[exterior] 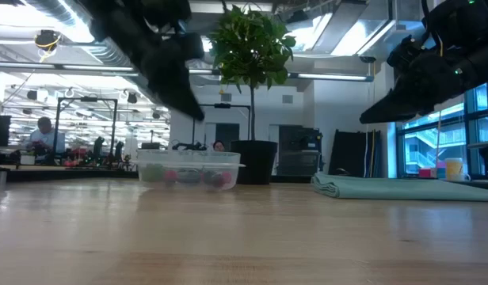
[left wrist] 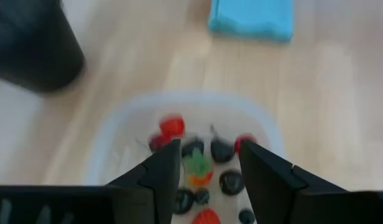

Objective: Pick and placing Produce into tupperware
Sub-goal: Return to Home Position

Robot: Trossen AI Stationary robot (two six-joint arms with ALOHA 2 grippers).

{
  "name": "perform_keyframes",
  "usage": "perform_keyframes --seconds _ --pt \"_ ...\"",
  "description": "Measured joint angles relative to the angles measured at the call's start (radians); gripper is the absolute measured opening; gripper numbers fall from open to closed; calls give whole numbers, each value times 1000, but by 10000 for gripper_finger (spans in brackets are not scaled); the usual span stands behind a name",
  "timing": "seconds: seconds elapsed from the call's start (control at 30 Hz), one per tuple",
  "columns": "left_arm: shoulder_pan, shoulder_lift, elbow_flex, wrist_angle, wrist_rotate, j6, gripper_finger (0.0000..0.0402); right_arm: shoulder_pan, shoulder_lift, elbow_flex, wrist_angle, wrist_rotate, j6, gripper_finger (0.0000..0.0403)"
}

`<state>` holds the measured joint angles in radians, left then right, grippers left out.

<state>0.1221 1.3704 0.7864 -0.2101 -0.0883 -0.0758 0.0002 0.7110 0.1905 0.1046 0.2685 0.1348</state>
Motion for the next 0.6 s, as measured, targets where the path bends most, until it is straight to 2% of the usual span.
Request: perform_keyframes --seconds 0.37,0.6 --pt "24 -300 -4 -36 30 139 159 -79 0 0 82 0 -38 141" --pt "88 -491 -187 48 26 136 159 -177 -3 0 111 -3 -66 141"
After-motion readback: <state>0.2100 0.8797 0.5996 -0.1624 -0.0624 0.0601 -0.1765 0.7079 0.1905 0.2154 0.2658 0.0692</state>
